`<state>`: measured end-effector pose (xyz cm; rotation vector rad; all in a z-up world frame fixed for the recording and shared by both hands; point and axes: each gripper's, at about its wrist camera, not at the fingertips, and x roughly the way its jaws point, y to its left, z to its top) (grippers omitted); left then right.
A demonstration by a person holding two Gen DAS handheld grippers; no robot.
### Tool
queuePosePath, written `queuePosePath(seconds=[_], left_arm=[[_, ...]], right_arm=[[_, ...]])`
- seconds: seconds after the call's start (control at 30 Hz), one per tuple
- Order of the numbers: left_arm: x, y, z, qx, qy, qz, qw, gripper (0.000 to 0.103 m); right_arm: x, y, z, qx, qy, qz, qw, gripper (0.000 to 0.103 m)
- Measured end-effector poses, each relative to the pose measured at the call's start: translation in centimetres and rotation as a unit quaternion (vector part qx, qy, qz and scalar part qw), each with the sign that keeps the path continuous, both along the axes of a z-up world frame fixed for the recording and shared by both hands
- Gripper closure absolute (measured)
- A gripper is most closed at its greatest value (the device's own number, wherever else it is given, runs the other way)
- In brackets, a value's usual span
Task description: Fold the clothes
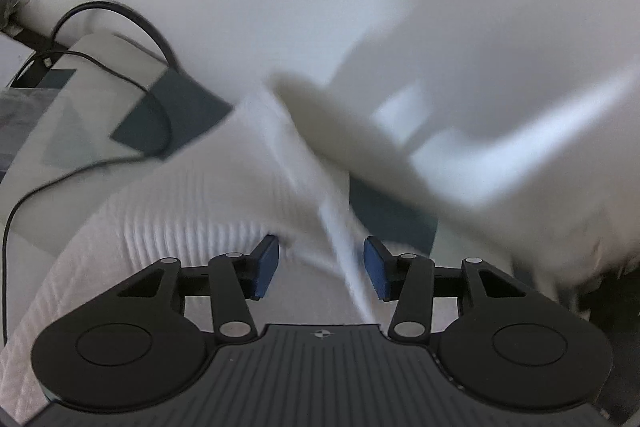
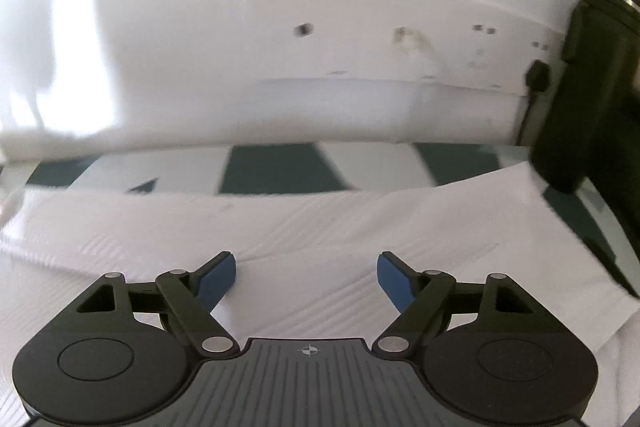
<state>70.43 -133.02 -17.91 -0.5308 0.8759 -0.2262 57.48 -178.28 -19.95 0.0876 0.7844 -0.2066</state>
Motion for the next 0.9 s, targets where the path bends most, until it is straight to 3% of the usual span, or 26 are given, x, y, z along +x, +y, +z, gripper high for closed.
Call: queuePosePath(seconds=[0.13,0.23,0.33,0.4,0.43,0.53,0.63,0.67,0.7,0.77,0.83,0.9], left_arm=[[3.1,0.1,0.3,-0.043,0.022,0.027,0.9985,0.055],[4.8,0.0,-0.7,-0.033,0.073,0.068,0.9945,0.058],[5.2,-0.3,-1.2,-0.024,0.079,0.082,0.9932,0.066],[5.0,-0.4,-1.1,-0.016,0.072,0.086,0.9936,0.079],[4.8,-0.3,-1.1,-0.015,0.068,0.088,0.9937,0.097],[2.6,0.9,1.2,-0.038,-0.010,0.097,0.9945,0.098],[-1.2,2.3,3.8,-0.071,-0.130,0.090,0.9848,0.098],[-2.8,2.6,4.3,-0.071,-0.166,0.084,0.9799,0.097],[-4.1,2.6,3.9,-0.050,-0.170,0.086,0.9804,0.097],[-5.0,2.7,1.8,-0.020,-0.124,0.094,0.9876,0.097],[-5.6,3.6,-1.0,-0.037,-0.062,0.115,0.9907,0.096],[-6.7,5.1,-2.5,-0.062,-0.037,0.134,0.9884,0.091]], right_arm=[[0.1,0.9,-0.7,0.015,0.004,-0.018,1.000,0.028],[-0.2,1.0,-0.7,0.027,0.004,-0.025,0.999,0.027],[-0.6,0.9,-0.7,0.026,0.006,-0.025,0.999,0.024],[-0.6,0.8,-0.9,0.026,0.007,-0.025,0.999,0.022],[-0.8,0.8,-0.8,0.028,0.008,-0.028,0.999,0.021],[-0.7,0.7,-0.8,0.033,0.010,-0.032,0.999,0.021],[-0.8,0.7,-0.9,0.033,0.007,-0.027,0.999,0.021],[-0.8,0.7,-1.0,0.031,0.007,-0.025,0.999,0.021],[-0.9,0.8,-1.1,0.029,0.006,-0.023,0.999,0.021],[-0.9,0.7,-1.1,0.027,0.008,-0.021,0.999,0.020],[-0.8,0.5,-1.0,0.030,0.013,-0.023,0.999,0.020],[-0.6,0.5,-0.9,0.028,0.017,-0.021,0.999,0.020]])
